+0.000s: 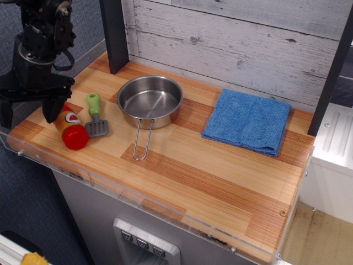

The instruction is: Place the red bottle between the pot and the towel

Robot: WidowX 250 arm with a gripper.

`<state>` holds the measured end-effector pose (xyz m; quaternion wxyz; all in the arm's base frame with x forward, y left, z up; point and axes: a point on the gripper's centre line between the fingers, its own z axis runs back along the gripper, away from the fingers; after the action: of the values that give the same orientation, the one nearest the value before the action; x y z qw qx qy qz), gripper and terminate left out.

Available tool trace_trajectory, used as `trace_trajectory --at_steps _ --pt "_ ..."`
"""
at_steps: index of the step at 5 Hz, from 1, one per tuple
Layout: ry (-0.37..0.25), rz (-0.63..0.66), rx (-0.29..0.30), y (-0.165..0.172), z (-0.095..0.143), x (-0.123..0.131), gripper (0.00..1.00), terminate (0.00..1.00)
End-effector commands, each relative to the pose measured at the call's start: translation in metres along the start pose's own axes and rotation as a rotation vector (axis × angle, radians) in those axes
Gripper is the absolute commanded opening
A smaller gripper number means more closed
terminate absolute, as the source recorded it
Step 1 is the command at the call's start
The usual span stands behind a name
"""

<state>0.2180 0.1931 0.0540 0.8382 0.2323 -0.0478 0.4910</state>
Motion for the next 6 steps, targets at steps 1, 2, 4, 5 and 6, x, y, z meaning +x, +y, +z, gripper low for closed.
trace_trajectory --at_steps 1,2,4,5,6 --pt "0.051 0.05 -0.159 -0.005 0.007 0.005 1.0 0.0" --pt "0.097 0.098 -0.29 -0.005 0.012 0.008 1.0 0.0" --pt "0.083 0.109 -0.333 0.004 0.025 0.014 1.0 0.0" --pt "0.094 0.102 -0.363 0.0 0.024 0.013 1.0 0.0" --pt "0.113 0.085 -0.374 -0.007 0.02 0.01 1.0 0.0"
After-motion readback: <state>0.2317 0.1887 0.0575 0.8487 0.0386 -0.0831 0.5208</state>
